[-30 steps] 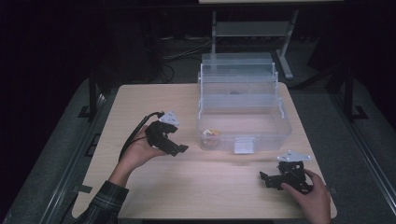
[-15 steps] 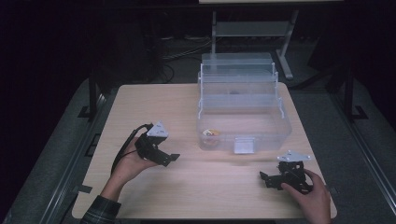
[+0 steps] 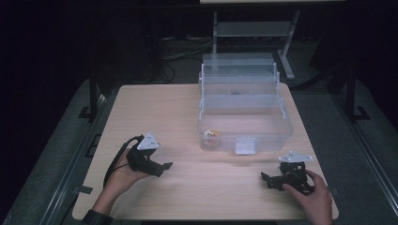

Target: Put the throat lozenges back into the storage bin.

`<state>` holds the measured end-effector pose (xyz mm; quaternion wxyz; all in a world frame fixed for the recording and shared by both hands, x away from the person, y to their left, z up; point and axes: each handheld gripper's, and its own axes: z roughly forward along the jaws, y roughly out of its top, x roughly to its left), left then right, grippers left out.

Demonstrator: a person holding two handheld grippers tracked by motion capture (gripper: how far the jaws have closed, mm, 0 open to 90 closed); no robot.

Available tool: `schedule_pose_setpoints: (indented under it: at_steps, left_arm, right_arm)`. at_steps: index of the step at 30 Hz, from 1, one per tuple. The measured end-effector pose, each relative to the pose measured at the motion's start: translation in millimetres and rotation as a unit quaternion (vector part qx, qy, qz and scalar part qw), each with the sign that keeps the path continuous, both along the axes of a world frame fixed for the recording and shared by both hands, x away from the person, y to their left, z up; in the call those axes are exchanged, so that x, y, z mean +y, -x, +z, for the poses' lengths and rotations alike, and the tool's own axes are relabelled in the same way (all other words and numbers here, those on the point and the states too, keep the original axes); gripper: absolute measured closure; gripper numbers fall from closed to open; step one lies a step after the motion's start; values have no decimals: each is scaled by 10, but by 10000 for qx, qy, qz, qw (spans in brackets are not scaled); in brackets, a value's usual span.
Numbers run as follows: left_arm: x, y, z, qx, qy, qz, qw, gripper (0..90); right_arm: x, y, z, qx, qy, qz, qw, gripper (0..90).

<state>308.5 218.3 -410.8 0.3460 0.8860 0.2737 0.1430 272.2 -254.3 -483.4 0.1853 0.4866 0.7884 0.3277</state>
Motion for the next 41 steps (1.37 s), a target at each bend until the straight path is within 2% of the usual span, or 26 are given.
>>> schedule_pose_setpoints:
  at_steps: [7,14,22,31,37,41]
  left_arm:
    - [127,140,-132,-45,66,159,9998,128]
    - [224,269,-255,-96,9,275,9996,127]
    - [377,388,-408,55,11,418,9991,121]
    - [496,473,-557,192,-131,504,9985,120]
    - [527,469,-599,273,146,543,9980,111]
    - [558,482,-627,169,264,475,9984,110]
  right_arm:
    - [0,0,0,-2,1,2,10000,0]
    - [0,0,0,0,-2,0,10000,0]
    - [0,0,0,0,1,1,10000,0]
    - [0,0,0,0,1,1,10000,0]
    - [0,0,0,-1,0,1,10000,0]
    - [0,0,0,2,0,0,10000,0]
